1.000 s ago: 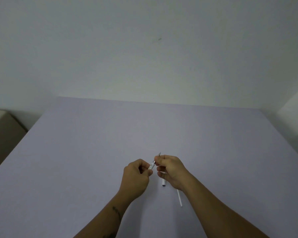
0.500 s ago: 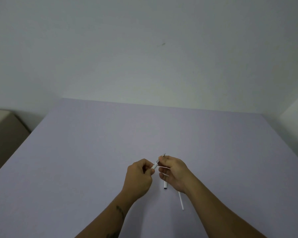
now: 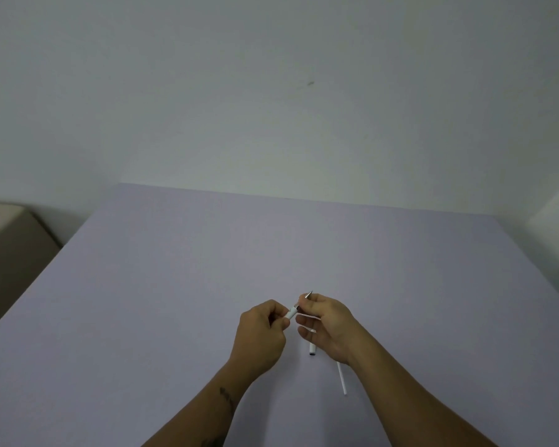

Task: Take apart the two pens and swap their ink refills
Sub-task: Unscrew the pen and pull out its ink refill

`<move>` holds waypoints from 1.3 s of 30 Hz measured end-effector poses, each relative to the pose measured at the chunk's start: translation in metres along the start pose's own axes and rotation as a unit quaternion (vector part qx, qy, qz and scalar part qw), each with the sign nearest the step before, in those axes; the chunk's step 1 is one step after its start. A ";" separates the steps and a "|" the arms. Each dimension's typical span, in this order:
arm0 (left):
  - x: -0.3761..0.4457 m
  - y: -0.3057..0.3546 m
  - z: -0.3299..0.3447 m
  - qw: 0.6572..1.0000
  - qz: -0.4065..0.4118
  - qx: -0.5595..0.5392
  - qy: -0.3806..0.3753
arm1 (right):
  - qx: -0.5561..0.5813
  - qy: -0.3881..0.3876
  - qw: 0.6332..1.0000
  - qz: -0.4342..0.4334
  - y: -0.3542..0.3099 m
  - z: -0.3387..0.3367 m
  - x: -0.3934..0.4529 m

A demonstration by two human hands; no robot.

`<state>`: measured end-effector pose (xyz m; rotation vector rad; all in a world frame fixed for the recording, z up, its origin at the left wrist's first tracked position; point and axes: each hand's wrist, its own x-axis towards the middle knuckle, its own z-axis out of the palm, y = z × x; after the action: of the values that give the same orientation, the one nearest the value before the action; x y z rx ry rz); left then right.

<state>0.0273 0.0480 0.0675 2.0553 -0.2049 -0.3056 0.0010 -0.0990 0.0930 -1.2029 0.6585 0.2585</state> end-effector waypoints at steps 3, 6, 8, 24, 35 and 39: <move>0.002 0.001 0.000 1.000 -0.002 -0.002 0.002 | 0.010 0.020 1.000 -0.015 0.001 0.001 0.002; 0.003 0.002 0.001 1.000 -0.005 0.001 0.007 | 0.027 0.005 1.000 -0.013 -0.002 0.002 0.001; 0.004 0.002 0.001 1.000 -0.004 -0.003 0.009 | 0.028 -0.015 0.999 -0.007 -0.005 0.002 0.000; 0.007 0.003 -0.002 1.000 -0.014 -0.001 0.009 | 0.034 -0.001 0.999 -0.003 -0.004 0.003 0.008; 0.005 0.005 -0.002 1.000 -0.003 -0.011 0.006 | -0.007 0.021 1.000 -0.021 -0.003 0.006 0.007; 0.005 0.002 -0.001 1.000 -0.012 -0.009 0.008 | 0.011 0.000 1.000 -0.022 -0.005 0.003 0.005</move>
<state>0.0328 0.0465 0.0688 2.0424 -0.1683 -0.3045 0.0083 -0.0984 0.0944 -1.1940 0.6321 0.2145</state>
